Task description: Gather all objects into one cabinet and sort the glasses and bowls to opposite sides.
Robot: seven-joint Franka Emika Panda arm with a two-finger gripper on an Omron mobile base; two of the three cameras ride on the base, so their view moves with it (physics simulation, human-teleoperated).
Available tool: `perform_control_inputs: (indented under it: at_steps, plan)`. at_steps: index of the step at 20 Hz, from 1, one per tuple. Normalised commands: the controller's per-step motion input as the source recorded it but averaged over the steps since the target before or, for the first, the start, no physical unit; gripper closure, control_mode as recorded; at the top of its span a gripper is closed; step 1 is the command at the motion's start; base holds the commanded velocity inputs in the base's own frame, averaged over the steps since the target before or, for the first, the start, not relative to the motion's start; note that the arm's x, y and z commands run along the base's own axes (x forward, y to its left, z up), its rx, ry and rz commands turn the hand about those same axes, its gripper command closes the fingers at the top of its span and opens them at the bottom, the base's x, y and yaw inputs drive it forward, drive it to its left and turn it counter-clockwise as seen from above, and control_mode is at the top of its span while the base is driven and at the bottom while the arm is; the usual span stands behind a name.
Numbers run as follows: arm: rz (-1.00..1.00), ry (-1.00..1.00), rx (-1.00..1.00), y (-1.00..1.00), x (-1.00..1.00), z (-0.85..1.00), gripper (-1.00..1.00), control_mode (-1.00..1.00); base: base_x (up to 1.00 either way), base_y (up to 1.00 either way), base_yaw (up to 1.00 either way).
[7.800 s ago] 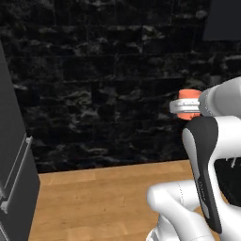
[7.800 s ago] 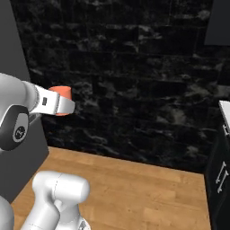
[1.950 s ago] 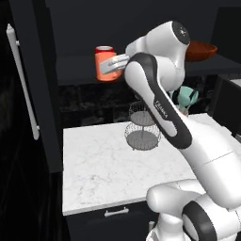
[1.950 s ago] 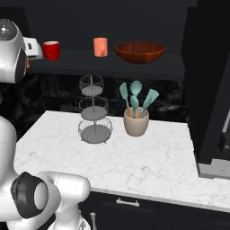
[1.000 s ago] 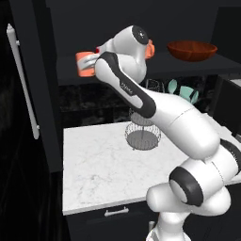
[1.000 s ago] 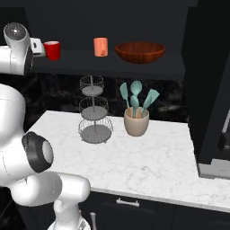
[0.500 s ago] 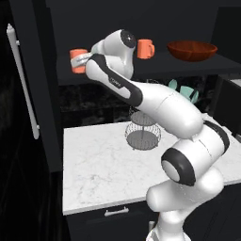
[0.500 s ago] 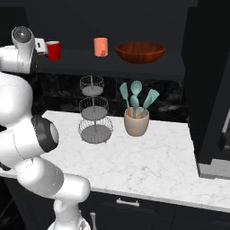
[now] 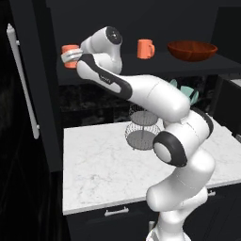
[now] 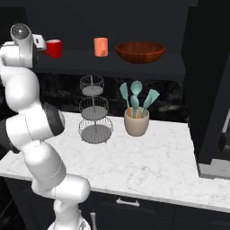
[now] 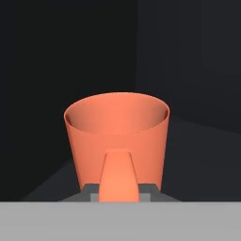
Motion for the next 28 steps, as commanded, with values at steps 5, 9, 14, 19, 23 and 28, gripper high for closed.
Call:
perform_control_inputs:
  at_steps: [5, 9, 14, 19, 23, 28]
  plan:
    - [0.0, 0.01, 0.0, 0.0, 0.44, 0.0, 1.0, -1.0, 0.0, 0.0, 0.0]
    - [0.0, 0.0, 0.0, 0.01, 0.11, -0.04, 1.0, -1.0, 0.0, 0.0, 0.0]
    - [0.0, 0.0, 0.0, 0.02, 0.0, -0.05, 1.0, -1.0, 0.0, 0.0, 0.0]
    - [0.0, 0.0, 0.0, 0.03, 0.0, -0.05, -1.0, -1.0, 0.0, 0.0, 0.0]
    - [0.0, 0.0, 0.0, 0.01, 0.0, -0.02, -1.0, -1.0, 0.0, 0.0, 0.0]
    - [0.0, 0.0, 0.0, 0.0, 0.0, -0.04, -1.0, -1.0, 0.0, 0.0, 0.0]
